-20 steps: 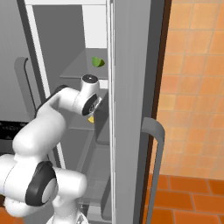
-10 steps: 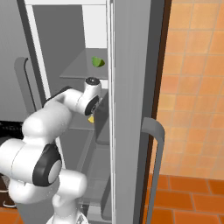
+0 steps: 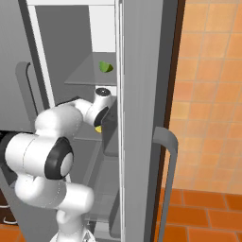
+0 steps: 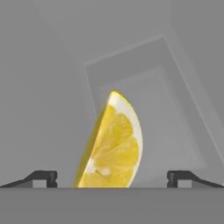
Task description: Place one lemon wedge and one steak in each tupperware on the nearby counter, to pack two identical lunches.
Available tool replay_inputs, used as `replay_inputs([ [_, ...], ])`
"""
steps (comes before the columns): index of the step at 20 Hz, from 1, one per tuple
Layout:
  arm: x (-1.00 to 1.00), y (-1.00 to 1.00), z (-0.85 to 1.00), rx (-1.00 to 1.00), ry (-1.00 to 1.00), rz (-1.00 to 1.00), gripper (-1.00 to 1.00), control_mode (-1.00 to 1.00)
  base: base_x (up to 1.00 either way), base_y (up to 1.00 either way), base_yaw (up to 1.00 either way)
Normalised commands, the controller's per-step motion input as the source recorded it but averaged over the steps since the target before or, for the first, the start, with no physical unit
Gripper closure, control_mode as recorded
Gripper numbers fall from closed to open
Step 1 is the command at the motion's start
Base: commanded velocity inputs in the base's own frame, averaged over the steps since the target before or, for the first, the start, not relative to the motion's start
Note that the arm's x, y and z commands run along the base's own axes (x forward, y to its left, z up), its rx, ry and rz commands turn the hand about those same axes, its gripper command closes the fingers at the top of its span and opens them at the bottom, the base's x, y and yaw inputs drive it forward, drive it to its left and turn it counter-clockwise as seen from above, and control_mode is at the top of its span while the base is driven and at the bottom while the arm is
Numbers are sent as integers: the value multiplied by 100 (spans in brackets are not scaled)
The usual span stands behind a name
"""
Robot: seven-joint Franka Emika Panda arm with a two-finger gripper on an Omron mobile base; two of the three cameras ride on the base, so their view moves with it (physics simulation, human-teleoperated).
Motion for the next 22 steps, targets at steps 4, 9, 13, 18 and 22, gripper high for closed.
replay_inputs([
  [4, 31, 6, -24, 0, 1, 0, -100, -100, 0, 0, 0],
  [9, 32, 10, -26, 0, 1, 0, -100, -100, 0, 0, 0],
  [13, 21, 17, -40, 0, 5, 0, 100, -100, 0, 0, 0],
  [18, -16, 0, -53, 0, 7, 0, 100, -100, 0, 0, 0],
  [22, -49, -14, -35, 0, 0, 0, 100, -100, 0, 0, 0],
])
